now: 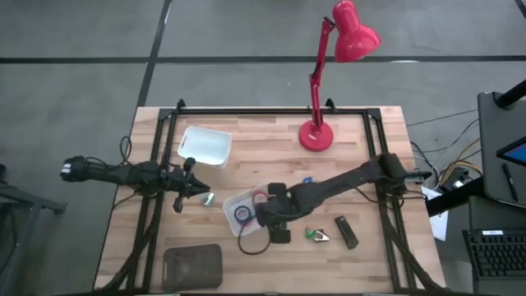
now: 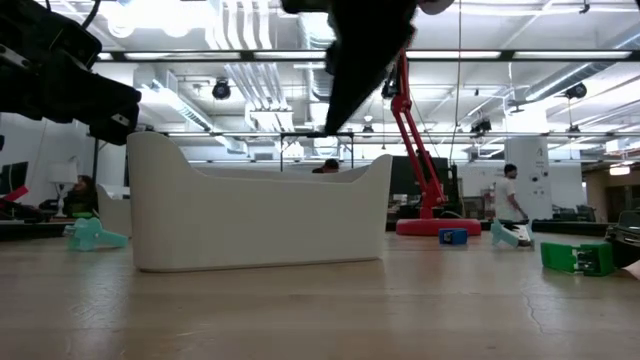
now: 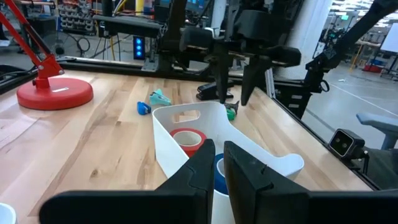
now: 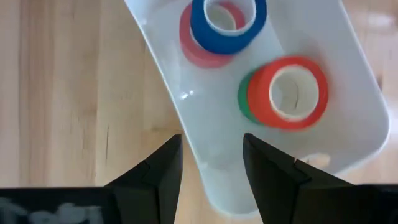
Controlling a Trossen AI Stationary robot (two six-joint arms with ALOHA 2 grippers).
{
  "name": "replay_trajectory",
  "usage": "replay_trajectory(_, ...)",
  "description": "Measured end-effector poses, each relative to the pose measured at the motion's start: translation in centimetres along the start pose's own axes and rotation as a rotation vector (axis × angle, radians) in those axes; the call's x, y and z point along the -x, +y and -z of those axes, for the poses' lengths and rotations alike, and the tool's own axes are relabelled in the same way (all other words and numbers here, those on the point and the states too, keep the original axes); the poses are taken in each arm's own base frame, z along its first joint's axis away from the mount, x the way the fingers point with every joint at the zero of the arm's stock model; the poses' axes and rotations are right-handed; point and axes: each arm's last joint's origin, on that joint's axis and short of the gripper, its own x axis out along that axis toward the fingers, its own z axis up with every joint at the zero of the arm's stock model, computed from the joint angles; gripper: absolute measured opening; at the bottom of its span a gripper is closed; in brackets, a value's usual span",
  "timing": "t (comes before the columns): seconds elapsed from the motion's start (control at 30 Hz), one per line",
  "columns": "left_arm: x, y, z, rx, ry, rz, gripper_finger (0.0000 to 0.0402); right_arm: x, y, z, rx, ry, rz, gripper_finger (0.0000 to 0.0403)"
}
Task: Pick and place Stapler, Stapler remover, tape
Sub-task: Put the black staple remover into the top white bin
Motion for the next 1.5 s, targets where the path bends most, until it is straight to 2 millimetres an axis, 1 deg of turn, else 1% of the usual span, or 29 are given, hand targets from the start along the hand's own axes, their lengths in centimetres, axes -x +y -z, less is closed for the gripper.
replay_trajectory(0.1,0.0,0.0,0.0,0.000,0.000,0.000,0.0039,0.8,-0.1,1.4,-0.038,-0.031,-0.012,0.0164)
replay_trajectory(0.17,0.0,0.0,0.0,0.000,0.000,0.000,0.0039,1.6,-0.3,2.4,-0.074,-0.048,-0.020,0.0163)
replay_trajectory(0.27,0.0,0.0,0.0,0.000,0.000,0.000,0.0039,2.5,-0.4,4.2,-0.148,-0.042,-0.006,0.0159)
replay_trajectory(0.47,0.0,0.0,0.0,0.000,0.000,0.000,0.0039,3.1,0.3,8.3,-0.235,0.008,-0.004,0.0142)
replay_trajectory(0.67,0.0,0.0,0.0,0.000,0.000,0.000,0.0039,3.1,1.2,12.1,-0.313,0.062,0.002,0.0128)
replay_trajectory(0.83,0.0,0.0,0.0,0.000,0.000,0.000,0.0039,2.5,1.5,15.3,-0.383,0.123,0.034,0.0122)
replay_trajectory(0.93,0.0,0.0,0.0,0.000,0.000,0.000,0.0039,2.2,1.6,16.7,-0.422,0.141,0.046,0.0121)
replay_trajectory(1.07,0.0,0.0,0.0,0.000,0.000,0.000,0.0039,1.7,2.2,17.5,-0.435,0.127,0.027,0.0125)
replay_trajectory(1.2,0.0,0.0,0.0,0.000,0.000,0.000,0.0039,1.4,2.7,17.7,-0.435,0.096,-0.010,0.0131)
replay_trajectory(1.37,0.0,0.0,0.0,0.000,0.000,0.000,0.0039,1.1,2.6,18.2,-0.457,0.105,0.002,0.0134)
replay_trajectory(1.5,0.0,0.0,0.0,0.000,0.000,0.000,0.0039,0.8,2.6,18.4,-0.485,0.104,-0.002,0.0128)
